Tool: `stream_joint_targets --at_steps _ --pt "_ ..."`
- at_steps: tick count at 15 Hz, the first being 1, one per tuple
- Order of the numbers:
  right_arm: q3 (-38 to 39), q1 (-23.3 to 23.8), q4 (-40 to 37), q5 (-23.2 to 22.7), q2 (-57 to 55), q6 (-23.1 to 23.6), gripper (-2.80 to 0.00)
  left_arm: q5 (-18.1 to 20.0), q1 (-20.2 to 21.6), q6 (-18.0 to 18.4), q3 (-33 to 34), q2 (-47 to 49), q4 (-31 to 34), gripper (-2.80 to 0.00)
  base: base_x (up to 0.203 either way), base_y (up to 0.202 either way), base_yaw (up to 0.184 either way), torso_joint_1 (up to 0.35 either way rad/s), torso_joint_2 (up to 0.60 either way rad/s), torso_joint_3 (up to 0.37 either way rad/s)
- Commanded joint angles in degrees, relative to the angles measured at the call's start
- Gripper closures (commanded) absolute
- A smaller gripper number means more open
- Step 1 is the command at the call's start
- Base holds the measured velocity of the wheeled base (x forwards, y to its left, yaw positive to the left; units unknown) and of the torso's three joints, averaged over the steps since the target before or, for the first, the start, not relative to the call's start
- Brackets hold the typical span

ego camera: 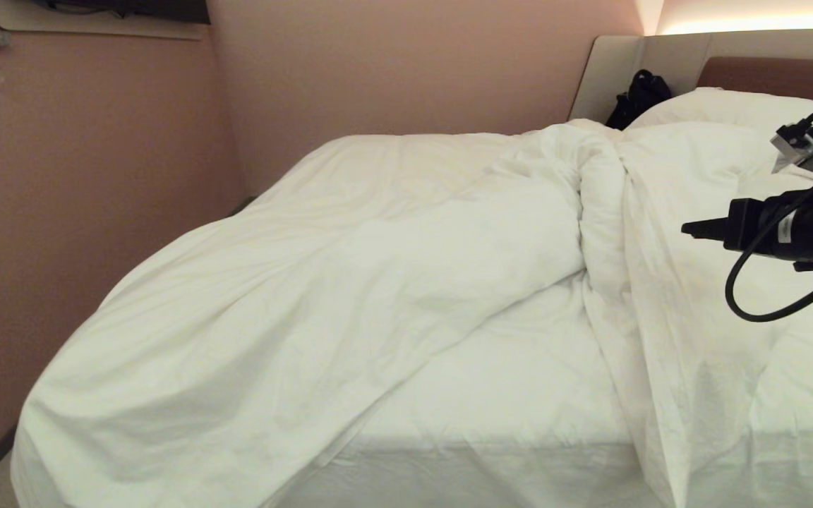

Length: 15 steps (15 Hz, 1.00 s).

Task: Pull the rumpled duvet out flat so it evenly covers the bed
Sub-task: Flatten the corners of the folded blanket

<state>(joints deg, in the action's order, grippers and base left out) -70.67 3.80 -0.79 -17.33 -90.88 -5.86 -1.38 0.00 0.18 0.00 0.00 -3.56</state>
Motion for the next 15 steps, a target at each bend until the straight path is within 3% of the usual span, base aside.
stream_joint_targets --at_steps 1,4,7,15 --pt "-0.47 -1.08 -0.52 18.93 -1.97 -0.02 -2.8 -0.03 0.0 0.0 0.0 0.0 -0.04 0.0 0.0 0.0 0.0 0.0 0.0 0.0" --pt "-2.43 -4.2 -0.16 26.93 -7.09 -0.43 -2.8 -0.03 0.0 0.0 0.0 0.0 -0.04 0.0 0.0 0.0 0.0 0.0 0.0 0.0" --pt "-4.55 -7.57 -0.33 30.11 -10.82 -2.78 -2.8 -0.03 0.0 0.0 0.0 0.0 -0.04 0.0 0.0 0.0 0.0 0.0 0.0 0.0" --pt "-5.37 -11.02 -0.11 42.17 -12.02 -2.88 -2.8 -0.03 0.0 0.0 0.0 0.0 -0.04 0.0 0.0 0.0 0.0 0.0 0.0 0.0"
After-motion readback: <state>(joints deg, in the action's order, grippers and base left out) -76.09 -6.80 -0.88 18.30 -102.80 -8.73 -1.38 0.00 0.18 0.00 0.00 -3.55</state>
